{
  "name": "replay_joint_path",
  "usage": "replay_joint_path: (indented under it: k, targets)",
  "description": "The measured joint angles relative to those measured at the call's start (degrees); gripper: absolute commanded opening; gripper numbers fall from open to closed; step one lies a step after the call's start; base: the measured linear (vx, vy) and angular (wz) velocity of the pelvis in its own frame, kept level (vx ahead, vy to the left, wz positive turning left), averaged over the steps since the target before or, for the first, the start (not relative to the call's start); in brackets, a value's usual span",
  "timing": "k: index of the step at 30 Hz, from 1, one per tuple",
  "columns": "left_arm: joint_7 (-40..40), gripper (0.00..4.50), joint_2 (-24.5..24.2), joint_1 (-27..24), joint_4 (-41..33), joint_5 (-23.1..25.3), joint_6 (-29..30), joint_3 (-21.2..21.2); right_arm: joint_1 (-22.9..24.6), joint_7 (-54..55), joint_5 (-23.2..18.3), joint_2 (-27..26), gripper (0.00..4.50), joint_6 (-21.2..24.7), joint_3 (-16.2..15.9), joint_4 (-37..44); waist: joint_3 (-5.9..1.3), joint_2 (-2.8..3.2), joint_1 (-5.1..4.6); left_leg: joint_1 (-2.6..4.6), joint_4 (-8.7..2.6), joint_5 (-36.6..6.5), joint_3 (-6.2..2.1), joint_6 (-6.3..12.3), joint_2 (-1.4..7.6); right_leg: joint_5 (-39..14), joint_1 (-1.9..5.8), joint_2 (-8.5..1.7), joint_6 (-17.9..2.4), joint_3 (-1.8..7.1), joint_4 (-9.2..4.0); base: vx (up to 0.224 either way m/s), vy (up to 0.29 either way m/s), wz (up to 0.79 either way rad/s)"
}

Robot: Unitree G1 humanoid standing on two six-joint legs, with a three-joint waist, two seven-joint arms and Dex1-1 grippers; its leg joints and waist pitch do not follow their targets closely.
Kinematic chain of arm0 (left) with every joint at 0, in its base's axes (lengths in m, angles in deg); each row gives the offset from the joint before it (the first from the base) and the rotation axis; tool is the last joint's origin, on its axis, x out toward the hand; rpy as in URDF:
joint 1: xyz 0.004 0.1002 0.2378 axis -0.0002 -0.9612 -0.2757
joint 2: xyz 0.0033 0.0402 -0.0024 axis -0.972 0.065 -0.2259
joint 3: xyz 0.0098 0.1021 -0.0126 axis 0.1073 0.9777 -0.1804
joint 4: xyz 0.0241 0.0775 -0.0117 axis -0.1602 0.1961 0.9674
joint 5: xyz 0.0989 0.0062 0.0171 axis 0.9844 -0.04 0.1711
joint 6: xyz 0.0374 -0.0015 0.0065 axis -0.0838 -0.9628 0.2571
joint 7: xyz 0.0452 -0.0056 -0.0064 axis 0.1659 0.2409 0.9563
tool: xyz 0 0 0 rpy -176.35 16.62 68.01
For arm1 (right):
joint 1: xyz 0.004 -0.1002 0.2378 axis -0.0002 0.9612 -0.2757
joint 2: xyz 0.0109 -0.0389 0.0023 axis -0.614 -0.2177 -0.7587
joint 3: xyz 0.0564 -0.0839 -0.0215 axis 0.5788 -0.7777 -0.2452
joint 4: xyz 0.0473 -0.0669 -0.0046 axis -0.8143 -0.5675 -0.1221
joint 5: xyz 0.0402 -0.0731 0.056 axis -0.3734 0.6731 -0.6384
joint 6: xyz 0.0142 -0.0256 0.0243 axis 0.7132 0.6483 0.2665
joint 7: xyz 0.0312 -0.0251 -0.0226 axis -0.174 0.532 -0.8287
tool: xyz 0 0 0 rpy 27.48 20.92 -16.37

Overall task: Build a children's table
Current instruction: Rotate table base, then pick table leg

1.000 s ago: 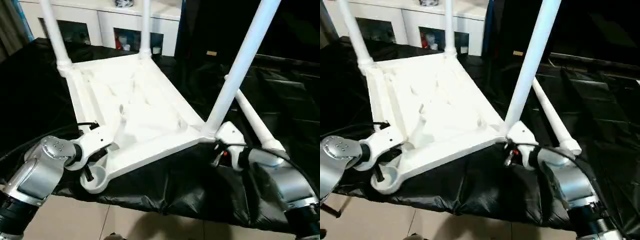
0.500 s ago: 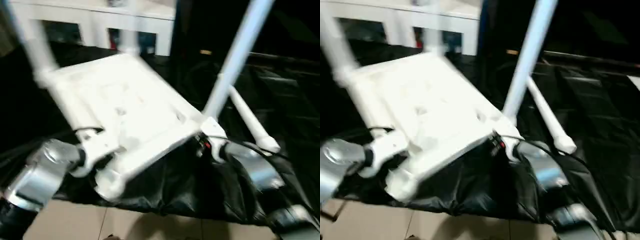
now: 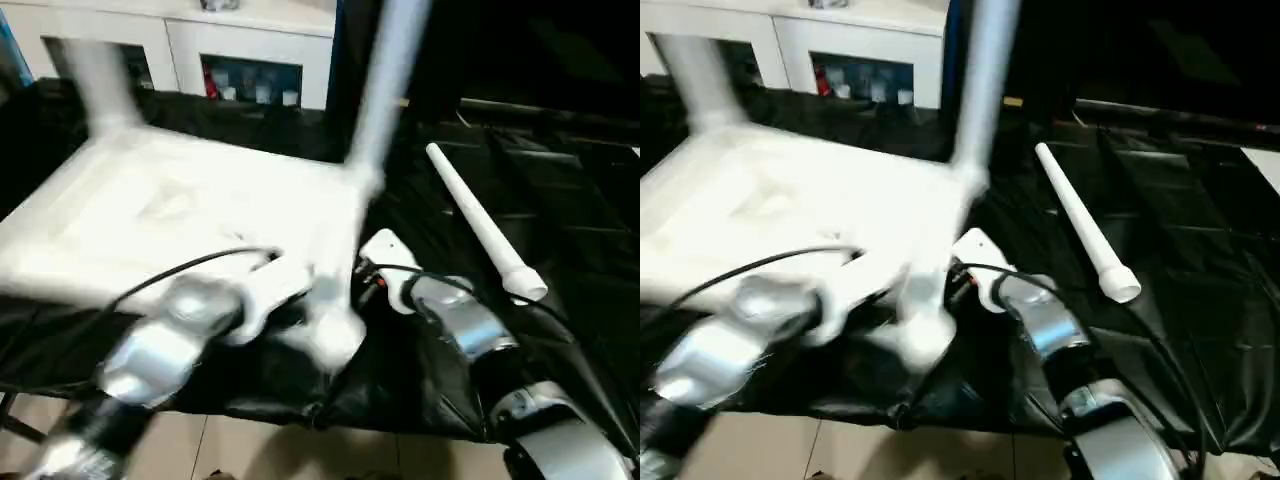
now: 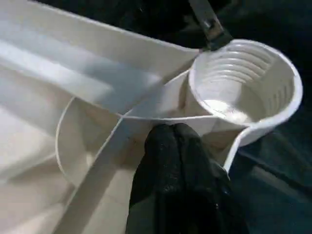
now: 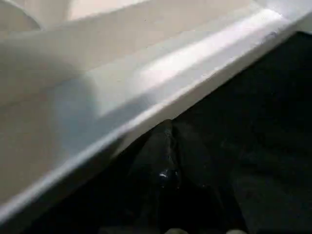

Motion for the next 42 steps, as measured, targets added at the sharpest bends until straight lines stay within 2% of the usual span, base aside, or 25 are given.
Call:
replay_joint_path:
  k: [3, 4, 6, 7, 10, 12, 16, 20, 22, 24, 26, 28, 31, 33, 34, 36, 38, 41, 42]
  targets:
    - [-0.59, 0.00, -0.39, 0.59, 1.02, 0.42, -1.66, 0.24, 0.00, 1.92, -0.14, 0.49, 0.02, -1.45, 1.44, 0.09, 0.01, 0.02, 0.20, -0.08, 0.00, 0.00, 0.01, 0.01, 0.00, 0.00, -0.04, 0.00, 0.00, 0.00, -0.01, 0.000, 0.000, 0.00]
    - [-0.56, 0.00, -0.95, 0.53, 1.09, 0.39, -2.25, 0.19, 0.01, 2.38, -0.67, 1.17, 0.19, -1.51, 3.14, 0.41, 0.01, 0.02, 0.37, -0.12, 0.02, 0.00, 0.03, 0.01, 0.00, 0.00, -0.08, 0.00, 0.00, 0.00, 0.00, 0.000, 0.000, 0.00]
    - [-0.55, 0.00, -1.52, 0.11, 1.09, 0.28, -3.16, -0.62, 0.02, 2.70, -1.86, 2.37, 0.19, -1.40, 5.66, 1.25, 0.02, 0.03, 0.60, -0.13, 0.05, -0.01, 0.04, 0.01, -0.01, 0.00, -0.08, -0.01, 0.00, 0.00, 0.01, 0.000, 0.000, 0.00]
    - [-0.56, 0.00, -1.76, -0.14, 1.09, 0.07, -3.92, -1.56, 0.02, 3.18, -3.03, 3.75, 0.32, -1.02, 7.93, 2.39, 0.01, 0.02, 0.87, -0.12, 0.07, 0.00, 0.07, 0.01, 0.00, 0.00, -0.07, -0.01, 0.00, 0.00, 0.03, 0.000, 0.000, 0.00]
    - [-1.21, 0.00, -0.26, -0.49, 0.65, -1.80, -5.73, -4.44, -0.50, 3.30, -5.49, 5.88, 0.58, 0.46, 11.35, 3.29, 0.03, 0.04, 1.22, -0.10, 0.14, 0.00, 0.10, 0.01, -0.01, 0.00, -0.06, -0.01, 0.00, 0.01, 0.11, 0.000, 0.000, 0.00]
    - [-1.18, 0.32, 0.53, -0.62, -0.54, -3.74, -5.69, -5.96, -1.30, 3.28, -5.65, 7.33, 0.68, 0.97, 12.18, 3.29, 0.04, 0.07, 1.30, -0.10, 0.19, 0.01, 0.11, 0.00, -0.01, 0.00, -0.06, -0.01, 0.00, 0.01, 0.15, 0.000, 0.000, 0.00]
    - [-1.85, 0.60, 2.00, -1.29, -4.03, -7.38, -6.30, -9.21, -5.67, 3.59, -5.52, 13.98, 1.03, 2.96, 13.47, -0.44, 0.07, 0.12, 1.43, -0.14, 0.27, 0.00, 0.12, 0.01, -0.02, 0.00, -0.06, -0.03, 0.00, 0.01, 0.19, 0.000, 0.000, 0.00]
    - [-2.53, 1.00, 2.30, -1.82, -6.28, -8.77, -7.01, -11.01, -9.70, 4.28, -5.49, 18.00, 1.43, 3.09, 16.19, -5.81, 0.08, 0.13, 1.19, -0.15, 0.27, 0.00, 0.14, 0.01, -0.01, 0.00, -0.08, -0.01, 0.00, -0.01, 0.20, 0.000, 0.000, 0.00]
    - [-2.67, 1.14, 2.29, -1.97, -7.28, -9.09, -7.02, -11.15, -10.21, 4.33, -5.51, 19.17, 1.48, 3.14, 17.06, -8.22, 0.09, 0.15, 1.16, -0.16, 0.27, 0.00, 0.14, 0.02, -0.01, 0.00, -0.10, -0.01, 0.00, -0.01, 0.20, 0.000, 0.000, 0.00]
    - [-2.66, 1.29, 2.19, -2.02, -7.85, -9.34, -6.87, -11.72, -11.30, 5.00, -5.55, 19.41, 1.67, 3.40, 17.55, -11.14, 0.31, 0.51, 1.04, -0.24, 0.34, 0.00, 0.13, 0.02, -0.02, 0.02, -0.17, 0.00, -0.03, 0.00, 0.20, 0.000, 0.000, 0.00]
    - [-2.42, 1.34, 1.25, -2.33, -9.64, -9.91, -6.10, -12.17, -12.50, 5.68, -6.02, 20.12, 1.77, 4.28, 18.62, -14.00, 0.70, 1.17, 1.10, -0.65, 0.49, 0.01, 0.09, 0.03, -0.04, 0.11, -0.52, -0.01, -0.06, 0.02, 0.26, 0.000, 0.000, 0.00]
    - [-1.71, 1.53, -0.43, -3.20, -11.64, -10.31, -5.23, -12.39, -13.59, 6.06, -6.95, 20.82, 1.90, 5.13, 19.31, -17.27, 1.10, 1.79, 1.22, -0.77, 0.56, 0.00, 0.08, 0.05, -0.05, 0.12, -0.64, -0.01, -0.06, 0.00, 0.30, 0.000, 0.000, 0.00]
    - [-0.27, 1.75, -1.78, -4.46, -14.83, -12.35, -3.37, -12.82, -15.08, 6.07, -7.56, 21.70, 2.23, 5.30, 20.48, -20.72, 2.09, 3.02, 1.38, -0.94, 0.58, 0.00, 0.07, 0.06, -0.05, 0.13, -0.80, -0.04, -0.07, 0.01, 0.30, 0.000, 0.000, 0.00]
    - [0.63, 1.88, -2.30, -4.60, -16.74, -13.34, -2.74, -12.89, -15.17, 6.13, -7.56, 22.12, 2.36, 5.24, 21.03, -22.46, 2.76, 3.56, 1.47, -1.06, 0.56, 0.00, 0.06, 0.07, -0.06, 0.13, -0.94, -0.02, -0.07, -0.01, 0.31, 0.000, 0.000, 0.00]
    - [0.93, 2.00, -2.55, -4.72, -17.79, -14.16, -2.16, -13.08, -15.26, 6.16, -7.55, 22.13, 2.49, 5.19, 21.09, -23.20, 3.22, 4.01, 1.51, -1.21, 0.56, 0.01, 0.06, 0.07, -0.06, 0.13, -1.11, -0.02, -0.08, -0.01, 0.32, 0.000, 0.000, 0.00]
    - [1.66, 2.10, -3.26, -4.90, -19.21, -15.04, -0.98, -13.13, -15.69, 6.50, -7.58, 22.20, 2.60, 4.63, 21.49, -24.38, 3.72, 4.54, 1.58, -1.75, 0.55, 0.09, 0.08, 0.19, -0.07, 0.19, -1.70, -0.02, -0.17, 0.01, 0.35, 0.000, 0.000, 0.00]
    - [2.11, 2.17, -4.21, -5.31, -19.99, -15.39, 0.02, -13.11, -16.29, 6.58, -7.76, 22.52, 2.67, 4.14, 22.18, -24.87, 4.17, 4.86, 1.57, -1.91, 0.49, 0.27, 0.11, 0.50, -0.07, 0.18, -1.91, 0.00, -0.18, 0.00, 0.35, 0.000, 0.000, 0.00]
    - [2.82, 2.23, -5.24, -5.65, -20.91, -15.54, 0.87, -13.12, -17.09, 6.10, -7.73, 23.38, 2.78, 4.90, 22.27, -25.43, 4.80, 4.79, 1.61, -1.94, 0.38, 0.27, 0.14, 0.50, -0.05, 0.13, -1.98, 0.05, -0.26, -0.05, 0.28, 0.000, 0.000, 0.00]
    - [2.93, 2.47, -5.49, -5.66, -20.98, -15.57, 1.12, -13.12, -17.45, 5.83, -7.67, 23.58, 3.01, 5.59, 22.15, -25.70, 4.97, 4.76, 1.61, -1.93, 0.37, 0.27, 0.15, 0.50, -0.04, 0.13, -1.97, 0.05, -0.26, -0.05, 0.27, 0.000, 0.000, 0.00]
